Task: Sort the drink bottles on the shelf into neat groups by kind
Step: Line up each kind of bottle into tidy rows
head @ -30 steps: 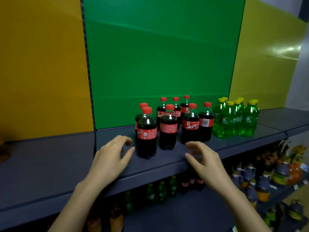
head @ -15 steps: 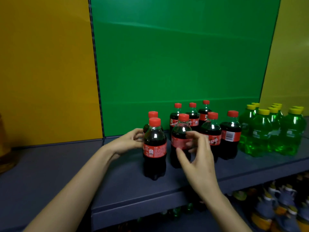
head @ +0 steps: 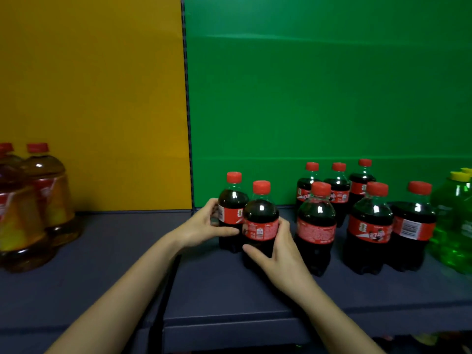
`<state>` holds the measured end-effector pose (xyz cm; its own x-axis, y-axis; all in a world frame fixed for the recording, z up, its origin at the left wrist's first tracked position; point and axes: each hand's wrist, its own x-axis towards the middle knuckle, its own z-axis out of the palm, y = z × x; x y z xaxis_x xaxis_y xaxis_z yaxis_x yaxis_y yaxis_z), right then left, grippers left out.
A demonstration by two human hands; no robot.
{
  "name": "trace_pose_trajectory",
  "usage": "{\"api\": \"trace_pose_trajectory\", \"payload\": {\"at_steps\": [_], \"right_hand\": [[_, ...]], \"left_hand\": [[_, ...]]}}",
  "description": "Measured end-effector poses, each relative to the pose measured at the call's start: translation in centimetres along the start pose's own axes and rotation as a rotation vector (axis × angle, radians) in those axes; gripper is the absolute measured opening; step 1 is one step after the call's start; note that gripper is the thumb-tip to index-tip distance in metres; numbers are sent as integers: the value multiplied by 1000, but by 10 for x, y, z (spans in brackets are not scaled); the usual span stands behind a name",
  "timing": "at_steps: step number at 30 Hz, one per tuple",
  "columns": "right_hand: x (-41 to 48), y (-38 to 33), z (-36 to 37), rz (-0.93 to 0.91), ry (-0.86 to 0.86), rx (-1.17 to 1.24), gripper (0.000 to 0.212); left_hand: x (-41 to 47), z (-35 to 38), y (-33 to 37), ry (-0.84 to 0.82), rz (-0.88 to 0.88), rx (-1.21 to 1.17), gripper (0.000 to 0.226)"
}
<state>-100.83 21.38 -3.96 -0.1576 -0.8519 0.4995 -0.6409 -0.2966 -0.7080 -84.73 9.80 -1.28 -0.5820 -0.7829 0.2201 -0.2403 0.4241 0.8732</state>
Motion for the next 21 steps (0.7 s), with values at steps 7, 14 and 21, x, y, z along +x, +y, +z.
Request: {"api": "trace_pose_trajectory", "payload": {"at_steps": [7,14,21], "right_hand": [[45,13,19,89,-87,44,80],[76,25,40,174,-41,16,78],[84,31,43,174,-16,25,78]], "left_hand": [[-7,2,-22,381,16,-37,66],[0,8,-29,440,-1,33,63],[4,3,-29,532,8,108,61]]}}
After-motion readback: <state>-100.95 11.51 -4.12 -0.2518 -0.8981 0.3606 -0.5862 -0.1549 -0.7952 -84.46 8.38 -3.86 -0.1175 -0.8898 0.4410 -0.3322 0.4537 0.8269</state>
